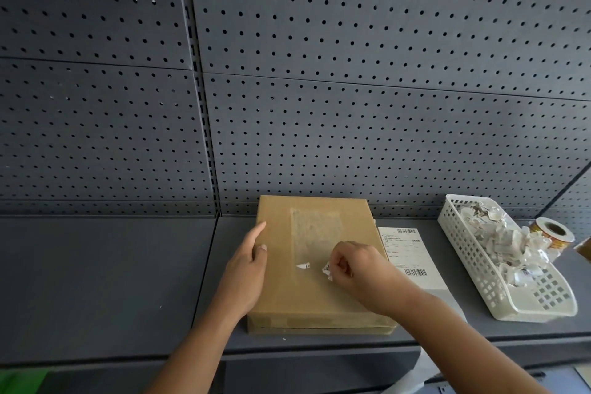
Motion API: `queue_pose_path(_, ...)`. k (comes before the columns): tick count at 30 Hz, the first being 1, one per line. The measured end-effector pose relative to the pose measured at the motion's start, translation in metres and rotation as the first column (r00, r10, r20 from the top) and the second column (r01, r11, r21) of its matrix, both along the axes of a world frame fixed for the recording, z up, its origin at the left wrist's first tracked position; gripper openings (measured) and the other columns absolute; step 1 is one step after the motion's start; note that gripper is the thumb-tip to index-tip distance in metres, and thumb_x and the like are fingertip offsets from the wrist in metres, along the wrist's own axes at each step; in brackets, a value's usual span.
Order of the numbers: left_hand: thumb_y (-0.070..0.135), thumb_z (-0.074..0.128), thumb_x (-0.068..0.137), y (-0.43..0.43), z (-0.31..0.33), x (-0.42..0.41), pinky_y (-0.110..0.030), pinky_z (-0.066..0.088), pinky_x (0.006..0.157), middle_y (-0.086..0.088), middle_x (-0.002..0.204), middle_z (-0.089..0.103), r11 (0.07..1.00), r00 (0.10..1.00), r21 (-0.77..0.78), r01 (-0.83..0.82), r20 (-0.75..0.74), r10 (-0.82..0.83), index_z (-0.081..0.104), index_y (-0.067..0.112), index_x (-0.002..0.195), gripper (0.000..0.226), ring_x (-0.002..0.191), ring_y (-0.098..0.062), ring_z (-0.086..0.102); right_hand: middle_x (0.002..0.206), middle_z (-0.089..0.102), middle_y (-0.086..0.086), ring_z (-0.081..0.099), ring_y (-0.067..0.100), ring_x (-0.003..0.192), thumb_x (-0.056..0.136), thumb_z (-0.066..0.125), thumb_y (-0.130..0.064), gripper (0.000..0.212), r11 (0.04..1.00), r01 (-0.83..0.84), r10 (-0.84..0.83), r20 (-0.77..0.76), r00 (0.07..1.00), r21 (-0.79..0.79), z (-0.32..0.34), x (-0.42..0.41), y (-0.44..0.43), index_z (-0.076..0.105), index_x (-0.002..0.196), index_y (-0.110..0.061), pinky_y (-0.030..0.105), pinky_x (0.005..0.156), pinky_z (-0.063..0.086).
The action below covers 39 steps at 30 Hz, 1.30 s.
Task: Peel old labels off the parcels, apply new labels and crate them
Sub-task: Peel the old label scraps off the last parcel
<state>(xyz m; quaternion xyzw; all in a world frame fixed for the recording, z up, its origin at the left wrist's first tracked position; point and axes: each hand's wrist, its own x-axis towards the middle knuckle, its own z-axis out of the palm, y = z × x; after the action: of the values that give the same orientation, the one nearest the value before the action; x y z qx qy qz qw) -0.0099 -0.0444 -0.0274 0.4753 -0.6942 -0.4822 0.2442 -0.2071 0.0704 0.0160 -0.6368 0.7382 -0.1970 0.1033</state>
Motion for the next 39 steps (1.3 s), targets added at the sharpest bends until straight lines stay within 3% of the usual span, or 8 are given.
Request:
queue_pose_path(4,0.038,0.031,0.108,-0.001,0.000,-0.001,-0.014,0.043,0.055,0.011,0.158,0.039,1.000,1.000,0.002,0.000,0.018,0.000,0.028,0.060,0.146,0.044,0.053,-0.007,0.054,0.085,0.060,-0.010,0.057,0.008,0.076,0.090,0.062,-0.023,0.005,1.000,-0.029,0.030,0.082,0.996,-0.010,0.003,-0.002,0.004,0.063,0.087,-0.019,0.016,0.070,0.047)
queue_pose_path(12,0.040,0.031,0.108,0.000,0.001,-0.002,-0.025,0.046,0.068,0.013,0.160,0.035,1.000,1.000,0.002,-0.005,0.008,0.005,0.029,0.064,0.143,0.043,0.085,-0.008,0.065,0.087,0.055,-0.004,0.053,0.014,0.073,0.093,0.054,-0.019,0.009,1.000,-0.014,0.014,-0.033,0.999,0.008,-0.002,0.005,0.004,0.058,0.086,-0.014,0.031,0.071,0.049)
queue_pose_path(16,0.039,0.031,0.108,0.000,0.002,-0.001,-0.021,0.042,0.060,0.008,0.158,0.039,1.000,1.000,0.010,-0.006,-0.003,0.006,0.030,0.062,0.144,0.043,0.059,0.002,0.060,0.088,0.057,-0.006,0.052,0.009,0.073,0.092,0.054,-0.015,0.008,1.000,0.006,-0.006,0.016,1.000,0.004,0.000,0.004,0.004,0.058,0.086,-0.015,0.019,0.069,0.045)
queue_pose_path(19,0.039,0.032,0.108,0.001,0.002,-0.001,-0.022,0.045,0.064,0.010,0.159,0.037,1.000,1.000,0.008,-0.010,-0.011,0.010,0.030,0.063,0.144,0.043,0.092,-0.014,0.069,0.086,0.057,-0.011,0.052,0.000,0.078,0.094,0.055,-0.015,0.008,1.000,0.027,-0.027,0.087,0.996,-0.002,0.004,0.003,0.006,0.061,0.088,-0.015,0.011,0.069,0.041)
queue_pose_path(23,0.035,0.031,0.109,0.002,0.005,-0.001,-0.009,0.038,0.059,0.011,0.161,0.032,1.000,1.000,0.003,0.003,-0.017,-0.003,0.030,0.055,0.149,0.044,0.065,0.018,0.055,0.082,0.057,-0.012,0.052,-0.006,0.077,0.095,0.056,-0.016,0.007,0.997,0.082,-0.083,0.158,0.984,0.016,0.008,0.000,0.007,0.060,0.090,-0.016,0.013,0.068,0.044)
queue_pose_path(30,0.036,0.031,0.109,0.003,0.005,-0.001,-0.004,0.042,0.054,0.011,0.162,0.031,1.000,1.000,-0.001,0.005,-0.011,-0.005,0.029,0.055,0.149,0.044,0.058,0.014,0.051,0.082,0.061,-0.009,0.053,0.001,0.073,0.096,0.054,-0.018,0.009,0.984,0.169,-0.177,0.274,0.945,0.051,0.009,-0.005,0.008,0.059,0.089,-0.021,0.011,0.064,0.042)
queue_pose_path(33,0.036,0.031,0.109,0.003,0.007,-0.001,-0.006,0.038,0.058,0.012,0.163,0.029,1.000,1.000,0.000,0.011,-0.015,-0.011,0.028,0.056,0.149,0.044,0.068,0.028,0.049,0.081,0.065,-0.003,0.056,0.006,0.070,0.095,0.053,-0.016,0.012,0.969,0.241,-0.240,0.411,0.880,0.049,0.007,-0.008,0.010,0.059,0.087,-0.023,0.018,0.064,0.047)
queue_pose_path(39,0.037,0.032,0.109,0.002,0.004,-0.001,-0.009,0.032,0.073,0.013,0.163,0.029,1.000,1.000,0.009,0.012,-0.020,-0.012,0.029,0.057,0.148,0.044,0.105,0.016,0.047,0.083,0.073,0.004,0.064,0.018,0.073,0.097,0.051,-0.011,0.012,0.933,0.355,-0.288,0.718,0.634,0.060,0.005,-0.011,0.008,0.057,0.087,-0.015,0.035,0.074,0.053)
